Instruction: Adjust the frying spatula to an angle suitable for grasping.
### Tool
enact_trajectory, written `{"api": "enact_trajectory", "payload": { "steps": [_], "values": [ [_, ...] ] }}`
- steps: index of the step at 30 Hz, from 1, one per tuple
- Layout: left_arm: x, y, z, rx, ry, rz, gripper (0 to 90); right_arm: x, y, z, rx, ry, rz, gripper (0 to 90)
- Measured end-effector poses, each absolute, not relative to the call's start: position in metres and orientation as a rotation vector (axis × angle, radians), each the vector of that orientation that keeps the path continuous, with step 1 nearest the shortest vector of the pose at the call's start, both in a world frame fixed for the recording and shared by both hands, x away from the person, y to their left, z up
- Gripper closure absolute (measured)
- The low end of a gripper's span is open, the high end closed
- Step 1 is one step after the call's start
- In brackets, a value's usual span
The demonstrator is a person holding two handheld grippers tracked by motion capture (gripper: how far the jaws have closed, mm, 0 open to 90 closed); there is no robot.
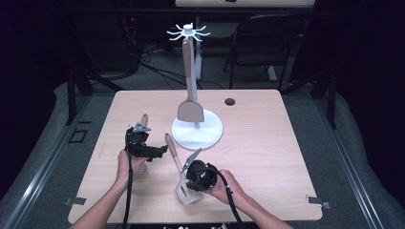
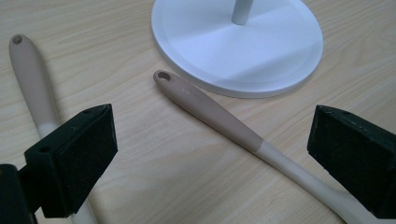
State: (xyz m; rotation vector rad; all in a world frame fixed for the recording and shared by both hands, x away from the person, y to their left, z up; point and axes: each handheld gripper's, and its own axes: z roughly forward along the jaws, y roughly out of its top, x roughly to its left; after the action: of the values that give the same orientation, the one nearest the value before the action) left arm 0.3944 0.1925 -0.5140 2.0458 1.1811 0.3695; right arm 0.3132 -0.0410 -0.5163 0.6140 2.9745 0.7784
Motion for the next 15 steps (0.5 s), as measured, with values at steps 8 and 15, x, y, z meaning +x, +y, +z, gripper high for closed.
{"api": "enact_trajectory", "payload": {
  "steps": [8,15],
  "values": [
    [0.393,0.191,-0.514,2.044,1.177,0.370,1.5,0.310,-0.036,-0.527,0.610,2.999,0.729,90.0],
    [0.391,0.187,-0.516,2.054,1.172,0.367,1.6,0.308,-0.030,-0.540,0.607,3.037,0.631,90.0]
  ]
}}
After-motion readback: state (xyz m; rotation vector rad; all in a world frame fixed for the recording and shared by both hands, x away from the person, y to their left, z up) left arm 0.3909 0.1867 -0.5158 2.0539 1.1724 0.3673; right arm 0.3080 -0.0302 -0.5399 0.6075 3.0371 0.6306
